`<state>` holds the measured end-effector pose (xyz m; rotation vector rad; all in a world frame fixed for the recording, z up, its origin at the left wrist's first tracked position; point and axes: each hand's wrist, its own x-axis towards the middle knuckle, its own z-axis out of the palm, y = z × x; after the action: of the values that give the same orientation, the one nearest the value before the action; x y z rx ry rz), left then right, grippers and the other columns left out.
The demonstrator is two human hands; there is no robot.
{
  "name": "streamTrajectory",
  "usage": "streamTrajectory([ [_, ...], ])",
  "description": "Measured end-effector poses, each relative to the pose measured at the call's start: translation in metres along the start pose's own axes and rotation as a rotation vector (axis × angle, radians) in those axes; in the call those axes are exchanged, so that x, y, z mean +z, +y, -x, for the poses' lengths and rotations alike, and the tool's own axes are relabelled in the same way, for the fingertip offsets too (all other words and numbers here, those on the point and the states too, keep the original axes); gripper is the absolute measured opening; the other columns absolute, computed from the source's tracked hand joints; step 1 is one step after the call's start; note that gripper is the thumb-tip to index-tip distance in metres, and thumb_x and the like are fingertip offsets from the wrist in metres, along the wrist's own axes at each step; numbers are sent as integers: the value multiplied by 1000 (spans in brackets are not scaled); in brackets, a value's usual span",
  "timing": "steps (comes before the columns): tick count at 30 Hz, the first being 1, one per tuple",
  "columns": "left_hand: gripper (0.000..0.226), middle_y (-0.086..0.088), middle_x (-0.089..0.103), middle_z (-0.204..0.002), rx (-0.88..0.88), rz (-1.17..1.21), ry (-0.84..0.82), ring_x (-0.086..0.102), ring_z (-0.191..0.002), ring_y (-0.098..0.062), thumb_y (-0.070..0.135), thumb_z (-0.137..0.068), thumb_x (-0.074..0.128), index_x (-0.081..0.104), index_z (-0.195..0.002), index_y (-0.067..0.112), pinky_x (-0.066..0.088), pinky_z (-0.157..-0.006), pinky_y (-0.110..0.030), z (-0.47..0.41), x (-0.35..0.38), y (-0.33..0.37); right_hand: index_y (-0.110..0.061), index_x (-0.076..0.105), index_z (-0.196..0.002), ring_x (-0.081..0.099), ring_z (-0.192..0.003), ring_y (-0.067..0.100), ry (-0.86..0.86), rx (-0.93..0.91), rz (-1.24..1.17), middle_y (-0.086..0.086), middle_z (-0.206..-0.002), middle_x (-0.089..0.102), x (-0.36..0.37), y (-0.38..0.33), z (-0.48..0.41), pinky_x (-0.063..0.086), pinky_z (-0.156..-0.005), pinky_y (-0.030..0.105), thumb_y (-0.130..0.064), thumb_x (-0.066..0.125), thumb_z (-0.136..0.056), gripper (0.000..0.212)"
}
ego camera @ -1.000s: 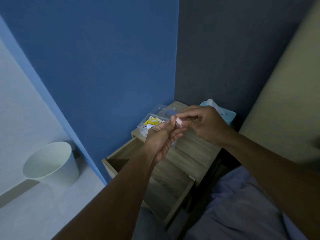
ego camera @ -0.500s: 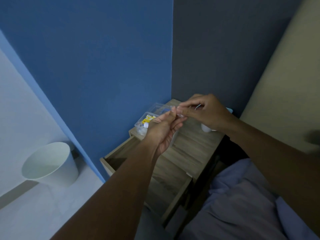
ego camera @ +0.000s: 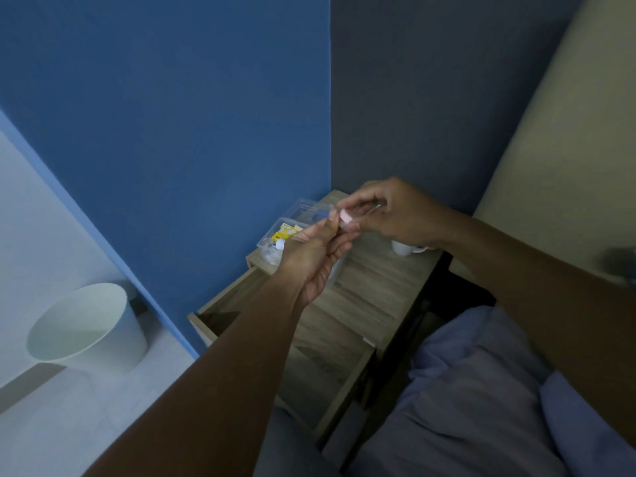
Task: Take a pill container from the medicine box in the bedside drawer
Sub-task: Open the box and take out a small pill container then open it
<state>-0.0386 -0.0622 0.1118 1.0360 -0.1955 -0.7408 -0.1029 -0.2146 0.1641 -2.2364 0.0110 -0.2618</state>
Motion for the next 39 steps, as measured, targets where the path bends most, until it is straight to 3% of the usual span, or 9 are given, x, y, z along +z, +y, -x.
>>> streamTrajectory([
  [4,24,-8,78,-91,-11,88,-6,75,-86,-15,25,-97,54,67,-93,5,53,-93,-27,-5,1,-3,-16,67,-125,64,-98,2,53,-58,-45,-5,-106,67,2,5,-5,49,-90,15,3,72,-84,45],
  [9,26,-16,69,-113,-42,165,-32,73,-92,-21,17,-100,48,58,-122,8,57,-85,-25,-11,-8,-10,-15,67,-125,63,-93,2,266,-57,-149,12,-112,67,8,19,-4,49,-88,15,-1,69,-89,39],
  [13,24,-21,69,-110,-86,189,-40,71,-99,-29,11,-102,43,59,-120,8,60,-85,-35,-21,-16,-21,-9,73,-113,66,-86,5,454,15,-220,6,-96,73,23,40,1,52,-82,17,-14,74,-88,25],
  [17,31,-20,66,-113,-130,121,9,70,-102,-28,9,-96,56,56,-125,-2,59,-87,-35,-36,-30,-39,-2,71,-102,69,-82,8,628,129,-298,9,-91,75,42,71,7,55,-75,17,-18,80,-83,27],
  [22,49,-12,69,-107,-99,-217,55,68,-104,-24,-3,-77,76,60,-123,1,54,-97,-36,-56,-52,-77,5,66,-79,76,-85,15,656,268,-326,7,-87,78,75,126,25,60,-81,29,-9,86,-73,25],
  [26,44,-10,70,-101,-46,-448,89,68,-93,-20,4,-75,80,66,-117,1,59,-81,-28,-75,-67,-108,-3,66,-70,75,-81,17,647,379,-233,10,-85,77,108,178,41,59,-78,32,-16,86,-74,24],
  [31,36,-6,70,-103,19,-654,69,65,-73,4,12,-86,71,63,-119,2,51,-63,-7,-97,-81,-139,-23,75,-93,72,-90,12,551,479,-106,-4,-95,77,132,220,57,59,-86,35,-16,79,-81,14],
  [35,40,-1,70,-112,177,-1056,-39,66,-97,-7,32,-93,61,59,-128,13,49,-79,-12,-110,-100,-160,-16,65,-123,68,-108,19,459,473,77,4,-117,72,142,233,66,54,-98,39,-12,67,-87,37],
  [39,40,-6,67,-125,223,-1182,-135,61,-116,-18,32,-97,54,57,-133,16,49,-96,-28,-121,-98,-174,-16,60,-128,65,-112,20,445,461,144,3,-121,68,152,240,75,52,-99,35,-7,71,-86,44],
])
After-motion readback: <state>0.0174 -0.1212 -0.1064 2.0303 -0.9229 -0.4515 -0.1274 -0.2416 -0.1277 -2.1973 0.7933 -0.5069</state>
